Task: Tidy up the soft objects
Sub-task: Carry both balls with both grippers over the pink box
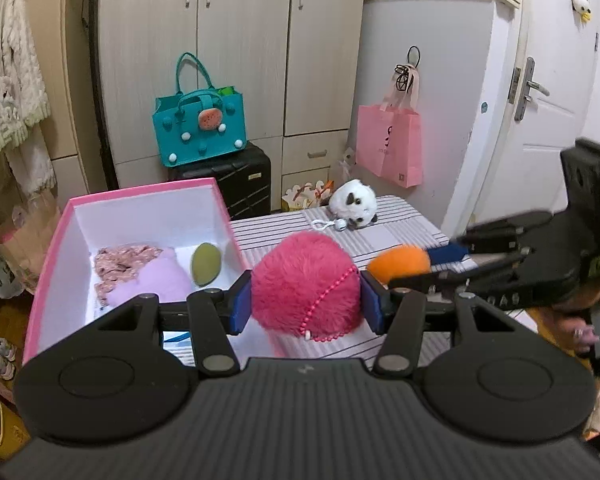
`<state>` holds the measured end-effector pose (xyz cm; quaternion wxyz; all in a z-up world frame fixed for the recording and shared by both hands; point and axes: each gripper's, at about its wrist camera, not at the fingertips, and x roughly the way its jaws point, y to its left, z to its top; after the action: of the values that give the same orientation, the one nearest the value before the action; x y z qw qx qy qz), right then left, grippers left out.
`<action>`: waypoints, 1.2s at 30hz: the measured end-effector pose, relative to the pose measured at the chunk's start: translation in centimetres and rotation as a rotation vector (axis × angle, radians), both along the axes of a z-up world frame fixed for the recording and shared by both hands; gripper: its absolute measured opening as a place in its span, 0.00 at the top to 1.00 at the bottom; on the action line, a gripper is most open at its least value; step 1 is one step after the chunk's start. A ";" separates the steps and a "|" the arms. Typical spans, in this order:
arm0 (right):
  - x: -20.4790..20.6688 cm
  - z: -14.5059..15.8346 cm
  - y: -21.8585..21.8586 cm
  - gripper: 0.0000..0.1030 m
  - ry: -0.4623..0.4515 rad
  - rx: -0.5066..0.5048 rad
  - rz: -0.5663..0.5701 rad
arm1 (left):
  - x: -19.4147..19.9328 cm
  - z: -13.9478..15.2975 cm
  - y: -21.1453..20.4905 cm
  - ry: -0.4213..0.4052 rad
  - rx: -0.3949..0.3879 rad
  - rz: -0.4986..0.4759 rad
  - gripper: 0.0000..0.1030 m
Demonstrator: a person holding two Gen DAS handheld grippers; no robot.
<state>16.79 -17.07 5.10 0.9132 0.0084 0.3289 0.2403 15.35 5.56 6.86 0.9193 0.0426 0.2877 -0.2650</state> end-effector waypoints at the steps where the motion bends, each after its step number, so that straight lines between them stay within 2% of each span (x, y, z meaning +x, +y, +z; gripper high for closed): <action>1: 0.3 0.4 0.4 0.56 -0.006 -0.003 0.008 | 0.1 0.1 0.6 -0.001 0.008 0.004 0.48; 5: 1.0 1.8 2.2 0.56 -0.026 -0.019 0.058 | 1.1 0.3 3.1 -0.002 0.050 0.041 0.48; 15: 3.2 3.3 6.8 0.56 -0.069 -0.072 0.184 | 5.2 -0.7 9.1 0.052 0.091 0.184 0.48; 20: 5.4 3.9 9.4 0.56 -0.082 -0.099 0.288 | 7.7 -2.2 9.6 0.122 0.155 0.145 0.48; 25: 8.1 3.1 12.9 0.56 -0.100 -0.189 0.407 | 10.1 -4.0 8.6 0.134 0.237 0.111 0.49; 30: 10.4 0.7 15.2 0.56 -0.050 -0.268 0.502 | 11.0 -4.8 7.5 0.106 0.311 0.092 0.49; 36: 11.4 -1.4 16.5 0.56 0.006 -0.333 0.587 | 12.4 -5.4 6.9 0.178 0.353 0.036 0.49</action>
<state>28.15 -0.60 3.73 0.7929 -0.2354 0.3548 0.4359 27.78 12.44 1.44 0.8733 0.1742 0.4103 -0.1966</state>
